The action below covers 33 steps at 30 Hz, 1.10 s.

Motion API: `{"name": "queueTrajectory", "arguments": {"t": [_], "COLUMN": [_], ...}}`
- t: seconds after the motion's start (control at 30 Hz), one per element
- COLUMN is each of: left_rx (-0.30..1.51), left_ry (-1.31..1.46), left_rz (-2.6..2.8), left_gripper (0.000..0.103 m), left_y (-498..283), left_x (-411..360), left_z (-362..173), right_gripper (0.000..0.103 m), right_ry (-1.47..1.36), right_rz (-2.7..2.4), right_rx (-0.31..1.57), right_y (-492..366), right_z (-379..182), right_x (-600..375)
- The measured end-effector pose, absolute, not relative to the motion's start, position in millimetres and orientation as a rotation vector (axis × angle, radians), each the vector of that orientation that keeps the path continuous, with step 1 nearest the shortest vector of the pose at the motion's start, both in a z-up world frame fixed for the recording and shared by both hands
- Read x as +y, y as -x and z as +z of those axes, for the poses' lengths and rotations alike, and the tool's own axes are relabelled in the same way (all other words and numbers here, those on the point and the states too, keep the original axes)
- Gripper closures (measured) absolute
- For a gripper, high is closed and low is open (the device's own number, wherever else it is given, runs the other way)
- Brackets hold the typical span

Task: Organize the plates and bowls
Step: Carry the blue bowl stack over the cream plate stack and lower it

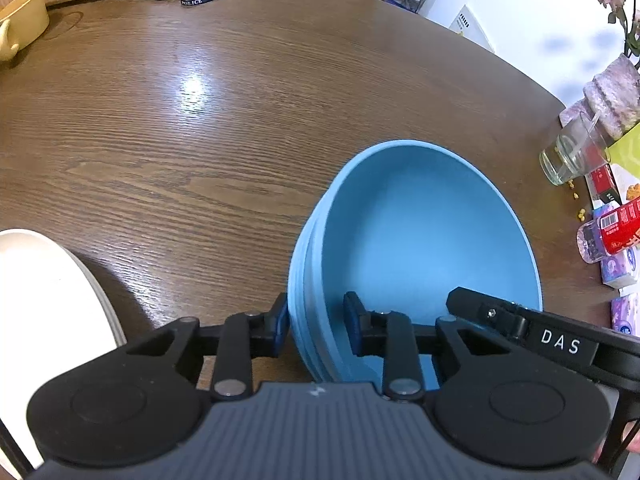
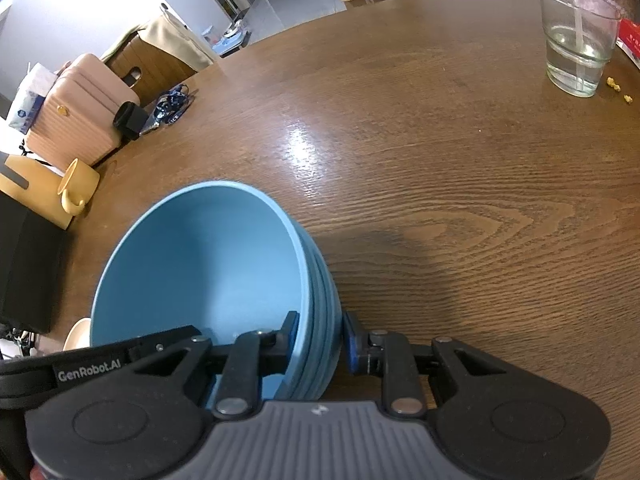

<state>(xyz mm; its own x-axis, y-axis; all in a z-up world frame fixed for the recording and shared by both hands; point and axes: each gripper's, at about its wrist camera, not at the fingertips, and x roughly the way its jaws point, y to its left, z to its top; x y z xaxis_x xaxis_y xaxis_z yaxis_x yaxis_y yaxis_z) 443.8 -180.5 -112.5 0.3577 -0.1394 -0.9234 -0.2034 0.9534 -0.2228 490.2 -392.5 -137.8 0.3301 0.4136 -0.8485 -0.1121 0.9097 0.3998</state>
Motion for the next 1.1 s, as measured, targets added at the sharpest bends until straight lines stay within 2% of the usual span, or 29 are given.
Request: {"name": "queueTrajectory", "arguments": {"t": [1.1], "left_rx": [1.125], "left_ry": [0.303], "left_rz": [-0.012], "left_gripper": [0.075], "left_y": [-364.5], "left_x": [-158.4], "left_z": [-76.1], "right_gripper": [0.081], "right_ry": [-0.255], "right_rz": [0.317], "right_rx": [1.105], "right_y": [-407.4], "right_z": [-94.8], "right_x": [-364.6]}}
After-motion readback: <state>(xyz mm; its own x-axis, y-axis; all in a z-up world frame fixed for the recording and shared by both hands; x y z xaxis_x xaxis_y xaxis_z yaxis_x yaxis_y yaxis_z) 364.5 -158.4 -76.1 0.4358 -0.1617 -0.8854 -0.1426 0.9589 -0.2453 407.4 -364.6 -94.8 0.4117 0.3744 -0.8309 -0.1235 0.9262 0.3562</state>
